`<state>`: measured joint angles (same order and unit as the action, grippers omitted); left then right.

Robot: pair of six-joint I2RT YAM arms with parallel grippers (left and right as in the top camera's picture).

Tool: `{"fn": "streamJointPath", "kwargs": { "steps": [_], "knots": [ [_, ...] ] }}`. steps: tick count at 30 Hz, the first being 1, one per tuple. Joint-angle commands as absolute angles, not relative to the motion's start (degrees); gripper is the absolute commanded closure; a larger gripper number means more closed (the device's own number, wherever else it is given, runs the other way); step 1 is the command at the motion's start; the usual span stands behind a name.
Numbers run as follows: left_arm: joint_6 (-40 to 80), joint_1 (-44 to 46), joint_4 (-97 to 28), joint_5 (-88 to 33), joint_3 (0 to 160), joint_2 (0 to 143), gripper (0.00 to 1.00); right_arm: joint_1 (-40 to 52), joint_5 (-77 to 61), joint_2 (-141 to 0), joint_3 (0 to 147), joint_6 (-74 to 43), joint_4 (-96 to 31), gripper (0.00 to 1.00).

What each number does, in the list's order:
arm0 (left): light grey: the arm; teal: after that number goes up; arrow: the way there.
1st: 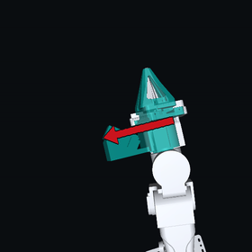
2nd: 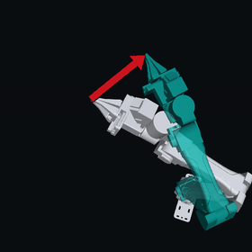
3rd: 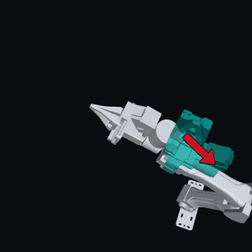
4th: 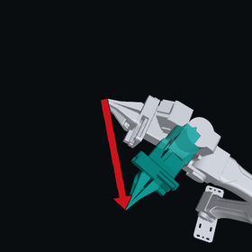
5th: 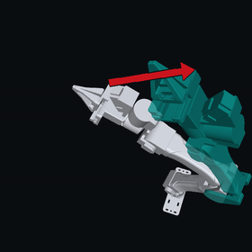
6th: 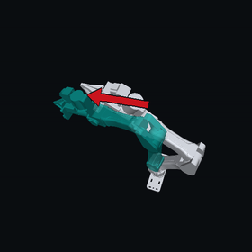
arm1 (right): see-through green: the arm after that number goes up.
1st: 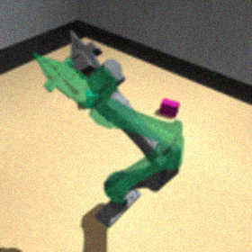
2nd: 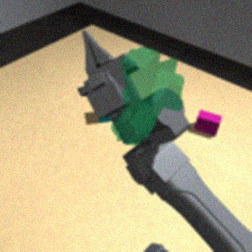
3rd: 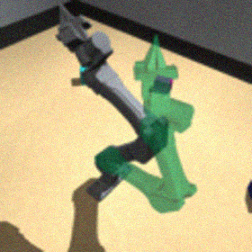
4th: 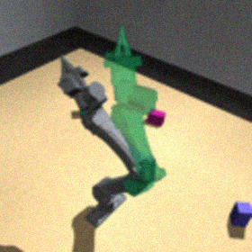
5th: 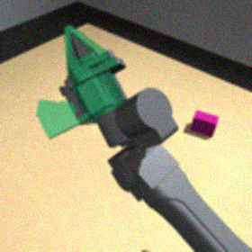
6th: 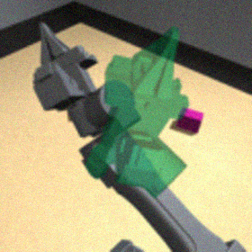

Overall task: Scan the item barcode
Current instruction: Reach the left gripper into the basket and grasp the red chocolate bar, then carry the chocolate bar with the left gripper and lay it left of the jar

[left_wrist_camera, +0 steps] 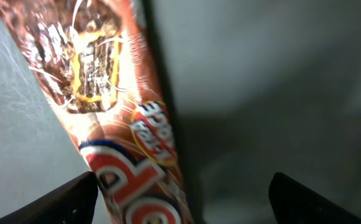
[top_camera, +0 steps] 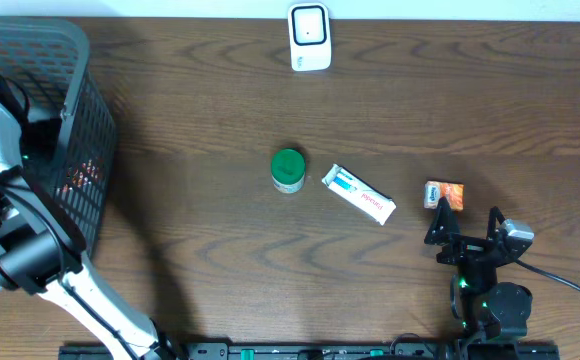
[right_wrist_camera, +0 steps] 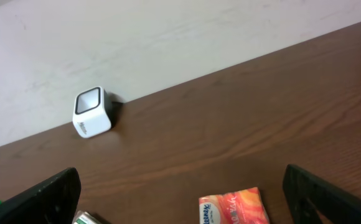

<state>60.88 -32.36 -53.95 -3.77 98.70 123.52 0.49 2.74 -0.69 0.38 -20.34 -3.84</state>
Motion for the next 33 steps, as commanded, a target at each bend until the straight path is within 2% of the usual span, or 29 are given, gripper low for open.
{"fn": "streamJointPath", "kwargs": {
  "steps": [1,4,5,6,7,9,11,12,20,22,25,29,33],
  "knots": [
    [62.94,-32.45,-54.63,-3.42,98.06,126.41,0.12,-0.12,2.92,-0.38,0.32,-19.68,-4.03,0.01],
    [62.89,-32.45,-54.89,-3.42,97.73,129.21,0.13,-0.12,2.92,-0.38,0.32,-19.68,-4.03,0.01],
    [62.89,-32.45,-55.27,-3.44,97.73,129.91,0.23,-0.12,2.92,-0.38,0.32,-19.68,-4.03,0.01],
    [62.89,-32.45,-55.92,-3.42,97.73,130.34,0.43,-0.12,2.92,-0.38,0.32,-19.68,-4.03,0.01],
    [62.89,-32.45,-56.69,-3.42,97.73,130.63,0.58,-0.12,2.92,-0.38,0.32,-19.68,-4.03,0.01],
    [62.87,-32.49,-58.11,-3.42,97.73,130.58,0.76,-0.12,2.92,-0.38,0.32,-19.68,-4.03,0.01],
    [62.85,-32.80,-59.24,-3.44,97.82,129.54,0.90,-0.12,2.92,-0.38,0.32,-19.68,-4.03,0.01],
    [62.85,-33.01,-59.55,-3.44,97.93,128.95,0.92,-0.12,2.92,-0.38,0.32,-19.68,-4.03,0.01],
    [56.47,-38.15,-59.86,-8.86,102.35,110.65,0.93,-0.12,2.92,-0.38,0.32,-19.68,-4.03,0.01],
    [54.24,-39.53,-59.66,-10.87,103.61,103.31,0.92,-0.12,2.92,-0.38,0.32,-19.68,-4.03,0.01],
    [49.25,-40.34,-57.14,-20.12,104.22,87.99,0.93,-0.12,2.92,-0.38,0.32,-19.68,-4.03,0.01],
    [44.99,-35.27,-56.25,-29.78,104.20,76.95,0.92,-0.12,2.92,-0.38,0.32,-19.68,-4.03,0.01],
    [38.68,-20.08,-56.77,-31.35,103.81,71.59,0.92,-0.12,2.92,-0.38,0.32,-19.68,-4.03,0.01]
  ]
}}
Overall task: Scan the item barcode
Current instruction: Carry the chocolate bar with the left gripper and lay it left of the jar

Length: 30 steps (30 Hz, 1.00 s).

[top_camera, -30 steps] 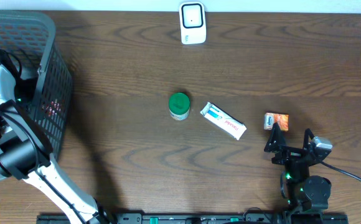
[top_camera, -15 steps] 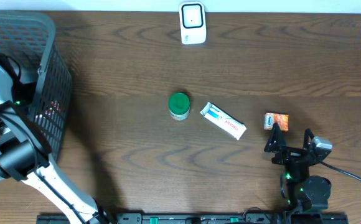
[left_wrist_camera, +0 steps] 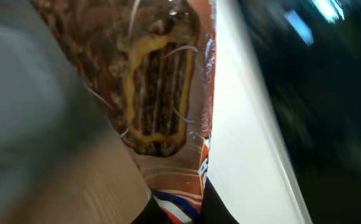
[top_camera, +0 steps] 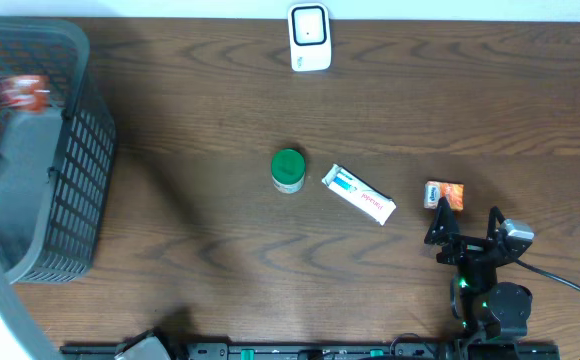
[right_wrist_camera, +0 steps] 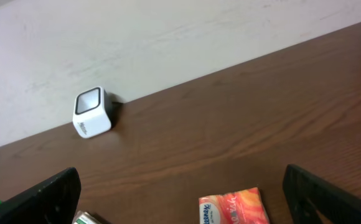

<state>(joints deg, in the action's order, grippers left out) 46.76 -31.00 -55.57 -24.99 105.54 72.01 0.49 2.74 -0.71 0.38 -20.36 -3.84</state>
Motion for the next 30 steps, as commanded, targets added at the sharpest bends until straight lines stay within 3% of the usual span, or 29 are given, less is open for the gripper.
{"fn": "streamJointPath", "kwargs": {
  "steps": [1,6,9,13,18,30],
  "knots": [
    [38.35,-15.68,-57.14,-30.94,103.35,71.31,0.92,-0.12,2.92,-0.38,0.32,-19.68,-4.03,0.01],
    [43.86,5.02,-61.93,-14.57,99.98,73.43,0.92,-0.12,2.92,-0.38,0.32,-19.68,-4.03,0.01],
    [52.86,12.60,-65.17,-4.43,96.97,75.72,0.93,-0.12,2.92,-0.38,0.32,-19.68,-4.03,0.01],
    [59.35,19.29,-65.34,-2.28,91.57,79.79,0.93,-0.12,2.92,-0.38,0.32,-19.68,-4.03,0.01],
    [67.75,21.56,-64.79,0.08,85.19,85.47,0.93,-0.12,2.92,-0.38,0.32,-19.68,-4.03,0.01],
    [66.52,21.74,-56.97,-0.43,75.85,98.72,0.93,-0.12,2.92,-0.38,0.32,-19.68,-4.03,0.01]
  ]
}}
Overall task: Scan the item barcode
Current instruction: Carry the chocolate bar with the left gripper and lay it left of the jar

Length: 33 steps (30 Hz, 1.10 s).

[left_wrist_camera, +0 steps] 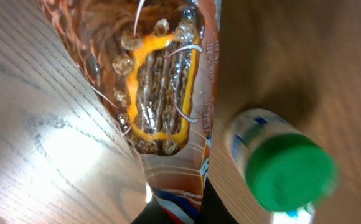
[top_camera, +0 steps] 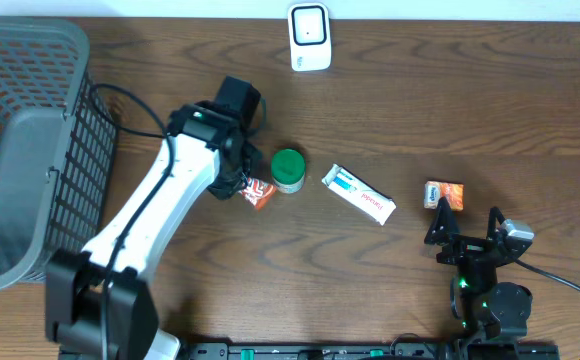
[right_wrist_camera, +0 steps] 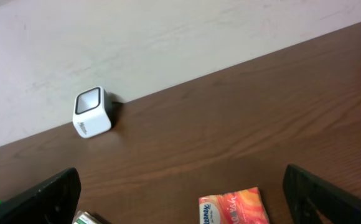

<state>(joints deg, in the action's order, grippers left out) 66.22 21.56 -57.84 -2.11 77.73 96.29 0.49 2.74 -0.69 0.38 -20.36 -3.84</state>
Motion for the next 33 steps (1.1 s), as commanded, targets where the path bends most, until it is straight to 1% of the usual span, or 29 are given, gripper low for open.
{"fn": "streamJointPath", "kwargs": {
  "steps": [1,6,13,14,15,16,17,19,22,27,29,33],
  "knots": [
    [66.54,21.74,-56.49,-0.45,75.22,99.68,0.92,-0.12,2.92,-0.38,0.32,-19.68,-4.03,0.01],
    [66.52,21.78,-52.42,-3.09,71.37,103.37,0.93,-0.12,2.92,-0.38,0.32,-19.68,-4.03,0.01],
    [66.54,24.12,-47.55,-3.38,66.65,103.53,0.92,-0.12,2.92,-0.38,0.32,-19.68,-4.03,0.01],
    [66.52,24.49,-47.48,-3.33,66.43,103.55,0.83,-0.12,2.92,-0.38,0.32,-19.68,-4.03,0.01],
    [66.54,24.82,-47.70,-3.25,66.41,103.53,0.58,-0.12,2.92,-0.38,0.32,-19.68,-4.03,0.01],
    [66.59,25.04,-47.88,-3.25,66.41,103.50,0.37,-0.12,2.92,-0.38,0.32,-19.68,-4.03,0.01],
    [66.57,25.10,-47.88,-3.31,66.41,103.33,0.21,-0.12,2.92,-0.38,0.32,-19.68,-4.03,0.01],
    [66.54,25.08,-48.23,-3.38,66.50,102.48,0.18,-0.12,2.92,-0.38,0.32,-19.68,-4.03,0.01],
    [66.54,24.86,-49.93,-2.26,67.02,99.83,0.18,-0.12,2.92,-0.38,0.32,-19.68,-4.03,0.01],
    [65.12,24.38,-55.18,3.60,71.40,89.17,0.18,-0.12,2.92,-0.38,0.32,-19.68,-4.03,0.01],
    [60.38,24.38,-54.50,3.73,74.00,83.66,0.18,-0.12,2.92,-0.38,0.32,-19.68,-4.03,0.01],
    [44.34,24.40,-47.18,5.13,80.07,72.10,0.17,-0.12,2.92,-0.38,0.32,-19.68,-4.03,0.01]
  ]
}}
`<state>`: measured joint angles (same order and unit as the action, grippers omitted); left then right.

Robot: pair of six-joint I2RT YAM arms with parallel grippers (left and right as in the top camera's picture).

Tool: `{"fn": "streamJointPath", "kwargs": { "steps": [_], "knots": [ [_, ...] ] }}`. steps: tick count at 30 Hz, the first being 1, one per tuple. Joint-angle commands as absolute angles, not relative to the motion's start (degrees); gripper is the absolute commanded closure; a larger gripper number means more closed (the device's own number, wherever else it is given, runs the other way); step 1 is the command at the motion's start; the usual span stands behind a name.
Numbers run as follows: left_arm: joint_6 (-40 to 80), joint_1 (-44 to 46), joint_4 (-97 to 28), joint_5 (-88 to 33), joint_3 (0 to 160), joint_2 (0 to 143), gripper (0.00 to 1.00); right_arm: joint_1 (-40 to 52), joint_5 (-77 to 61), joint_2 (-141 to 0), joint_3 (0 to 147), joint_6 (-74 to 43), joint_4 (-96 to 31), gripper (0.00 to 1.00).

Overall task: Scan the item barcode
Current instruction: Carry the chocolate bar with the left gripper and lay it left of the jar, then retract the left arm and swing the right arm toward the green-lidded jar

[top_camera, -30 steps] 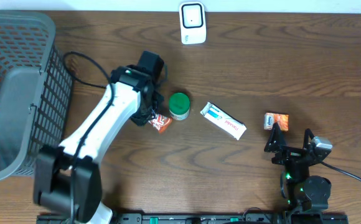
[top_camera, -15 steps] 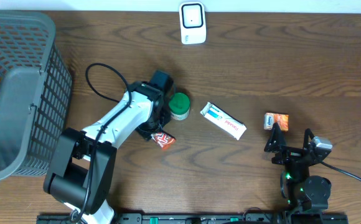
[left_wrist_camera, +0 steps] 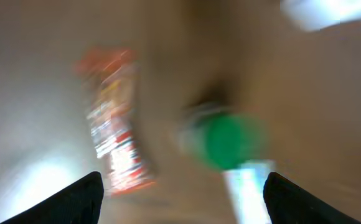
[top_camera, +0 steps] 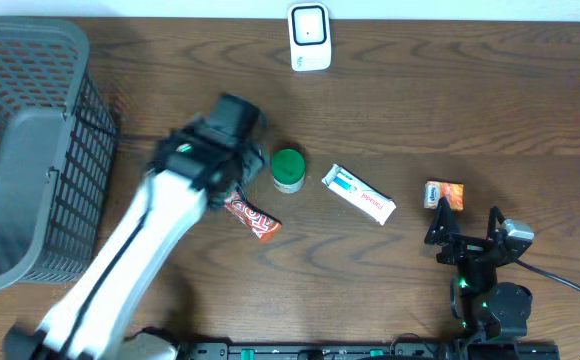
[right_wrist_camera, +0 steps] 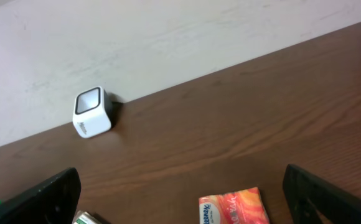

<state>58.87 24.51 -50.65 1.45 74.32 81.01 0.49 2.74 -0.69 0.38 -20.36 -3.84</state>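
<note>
A red-brown chocolate bar wrapper (top_camera: 253,218) lies flat on the wooden table, left of and below the green-lidded bottle (top_camera: 288,169). In the blurred left wrist view the bar (left_wrist_camera: 113,146) sits on the wood ahead of my left gripper (left_wrist_camera: 177,200), whose fingers stand wide apart and hold nothing. From overhead, the left gripper (top_camera: 233,175) hangs just above the bar. The white barcode scanner (top_camera: 309,38) stands at the table's far edge. My right gripper (top_camera: 467,236) rests open at the near right, with the scanner (right_wrist_camera: 92,112) far ahead of it.
A grey mesh basket (top_camera: 30,150) fills the left side. A white tube (top_camera: 358,194) lies right of the bottle, and an orange tissue pack (top_camera: 445,194) lies just ahead of the right gripper. The left arm is blurred.
My left gripper was shut on the chocolate bar beside the green-lidded bottle. Now it is open and the bar lies on the table below it. The right arm has not moved.
My left gripper was open inside the basket over the chocolate bar. Then it was shut on the bar, out over the basket's left rim. Then it held the bar beside the green-lidded bottle. Now the bar lies on the table and the gripper is open.
</note>
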Motion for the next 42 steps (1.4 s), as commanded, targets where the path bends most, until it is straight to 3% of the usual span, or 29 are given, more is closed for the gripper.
{"fn": "streamJointPath", "kwargs": {
  "steps": [1,7,9,12,15,18,20,24,31,34,38,42],
  "knots": [
    [41.06,24.38,-44.58,7.88,81.58,69.12,0.18,-0.12,2.92,-0.38,0.32,-19.68,-4.03,0.01],
    [29.87,23.83,-29.23,32.27,87.90,58.24,0.13,-0.12,2.92,-0.38,0.32,-19.68,-4.03,0.01],
    [19.16,23.18,-21.65,34.41,88.95,56.58,0.08,-0.12,2.92,-0.38,0.32,-19.68,-4.03,0.01],
    [-1.13,22.72,-11.79,34.37,89.58,54.94,0.08,-0.12,2.92,-0.38,0.32,-19.68,-4.03,0.01],
    [-10.63,22.72,-13.06,35.40,90.83,52.45,0.08,-0.12,2.92,-0.38,0.32,-19.68,-4.03,0.01],
    [-10.68,22.72,-20.67,38.68,91.50,47.99,0.08,-0.14,5.26,-0.38,0.32,-18.46,-3.70,0.01],
    [-10.63,22.72,-26.83,38.59,91.50,42.87,0.08,-0.19,15.11,-0.38,0.32,-16.88,-2.85,0.01],
    [-7.57,22.59,-30.92,35.40,91.42,31.29,0.08,-0.19,15.42,-0.38,0.32,-17.17,0.12,0.01],
    [-6.63,11.70,-30.48,30.48,86.54,12.45,0.08,-0.08,-18.17,-0.49,0.34,-19.40,0.45,0.01],
    [-4.54,3.51,-29.28,29.87,83.66,6.24,0.08,0.51,-22.11,-1.54,2.02,-22.85,-1.26,0.01],
    [-0.89,-3.36,-30.02,21.71,81.17,2.37,0.07,2.13,-20.51,-7.14,11.35,-22.13,-3.01,0.01],
    [2.35,-4.71,-29.91,16.95,77.32,2.09,0.07,6.44,-7.68,-28.62,36.03,-10.00,-24.47,0.01]
  ]
}}
